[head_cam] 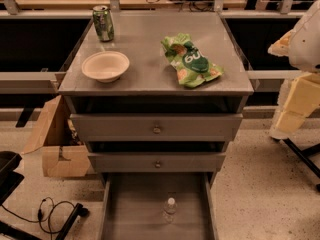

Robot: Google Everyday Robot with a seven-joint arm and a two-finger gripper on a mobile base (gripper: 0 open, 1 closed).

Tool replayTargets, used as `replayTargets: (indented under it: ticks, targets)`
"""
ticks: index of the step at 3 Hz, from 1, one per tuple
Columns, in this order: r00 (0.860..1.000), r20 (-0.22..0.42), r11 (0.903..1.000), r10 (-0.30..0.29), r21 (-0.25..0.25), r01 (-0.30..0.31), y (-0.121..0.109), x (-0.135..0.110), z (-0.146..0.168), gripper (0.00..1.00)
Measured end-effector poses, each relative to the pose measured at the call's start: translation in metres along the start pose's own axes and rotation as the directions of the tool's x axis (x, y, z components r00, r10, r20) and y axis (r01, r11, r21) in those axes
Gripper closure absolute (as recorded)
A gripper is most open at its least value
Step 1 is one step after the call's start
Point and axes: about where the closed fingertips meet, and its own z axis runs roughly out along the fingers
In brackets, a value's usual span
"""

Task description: Pick water bottle from bottom drawer and place on counter

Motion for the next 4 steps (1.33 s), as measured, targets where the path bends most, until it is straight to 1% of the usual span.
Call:
replayTargets:
  ticks: [1,2,3,4]
  targets:
    - [1.0,0.0,1.0,0.0,0.0,0.0,0.0,0.0,0.0,0.0]
    - [0.998,0.064,0.9995,0.028,0.012,-0.029,0.003,0.006,0.015,0.0]
    - [0.978,0.208,0.9996,0.027,-0.018,-0.024,0.035,0.01,0.062,0.0]
    - [0.919,0.39,0.9937,0.061,-0.11,-0.02,0.08,0.005,0.148,0.0]
